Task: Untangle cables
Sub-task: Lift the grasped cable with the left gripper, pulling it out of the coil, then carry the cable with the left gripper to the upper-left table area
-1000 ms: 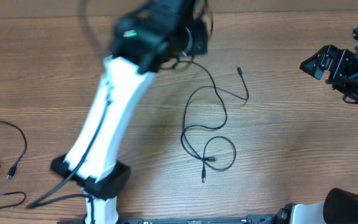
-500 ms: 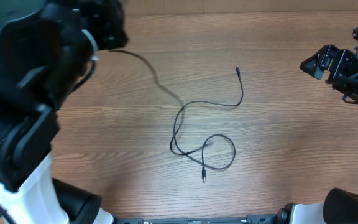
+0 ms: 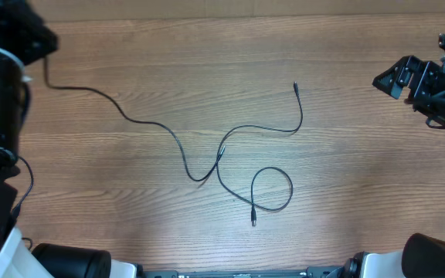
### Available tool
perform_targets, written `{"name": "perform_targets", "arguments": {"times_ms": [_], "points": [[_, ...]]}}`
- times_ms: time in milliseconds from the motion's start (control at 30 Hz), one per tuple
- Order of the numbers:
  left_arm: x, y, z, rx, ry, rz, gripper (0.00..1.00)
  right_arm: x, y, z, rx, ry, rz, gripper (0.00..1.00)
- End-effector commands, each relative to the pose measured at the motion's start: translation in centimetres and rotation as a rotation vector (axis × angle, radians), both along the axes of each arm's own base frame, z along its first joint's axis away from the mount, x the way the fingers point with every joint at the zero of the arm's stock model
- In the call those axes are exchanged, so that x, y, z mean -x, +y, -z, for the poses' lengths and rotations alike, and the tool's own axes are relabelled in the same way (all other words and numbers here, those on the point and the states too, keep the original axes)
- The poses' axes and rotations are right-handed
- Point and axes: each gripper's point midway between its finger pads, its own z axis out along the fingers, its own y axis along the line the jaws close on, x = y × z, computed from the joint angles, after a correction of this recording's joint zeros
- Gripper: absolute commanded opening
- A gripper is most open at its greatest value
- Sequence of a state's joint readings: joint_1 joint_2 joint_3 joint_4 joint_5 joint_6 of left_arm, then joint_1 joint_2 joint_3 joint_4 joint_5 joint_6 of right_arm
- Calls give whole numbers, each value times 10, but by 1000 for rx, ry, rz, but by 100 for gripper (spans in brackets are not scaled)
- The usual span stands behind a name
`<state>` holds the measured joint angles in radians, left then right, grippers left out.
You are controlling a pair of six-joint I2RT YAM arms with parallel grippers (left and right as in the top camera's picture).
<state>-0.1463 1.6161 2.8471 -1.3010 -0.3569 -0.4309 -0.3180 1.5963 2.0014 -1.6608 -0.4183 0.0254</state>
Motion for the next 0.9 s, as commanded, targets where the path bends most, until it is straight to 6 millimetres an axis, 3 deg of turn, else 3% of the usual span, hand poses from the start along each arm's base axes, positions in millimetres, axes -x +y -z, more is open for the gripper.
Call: {"name": "perform_targets", "arguments": {"times_ms": [0, 233, 400, 667, 867], "points": [[10, 41, -3, -59, 7, -195, 4, -1, 1, -1, 6, -9, -12, 100], [35, 105, -6, -108, 23, -472, 4, -2, 1, -1, 7, -13, -12, 100], [41, 138, 8, -112, 93, -580, 4, -3, 1, -1, 7, -15, -12, 100], [14, 185, 62, -69, 288, -728, 4, -1, 1, 0, 8, -4, -11, 100], [-15, 225, 123, -3, 465, -807, 4, -3, -1, -1, 15, -16, -9, 100]]}}
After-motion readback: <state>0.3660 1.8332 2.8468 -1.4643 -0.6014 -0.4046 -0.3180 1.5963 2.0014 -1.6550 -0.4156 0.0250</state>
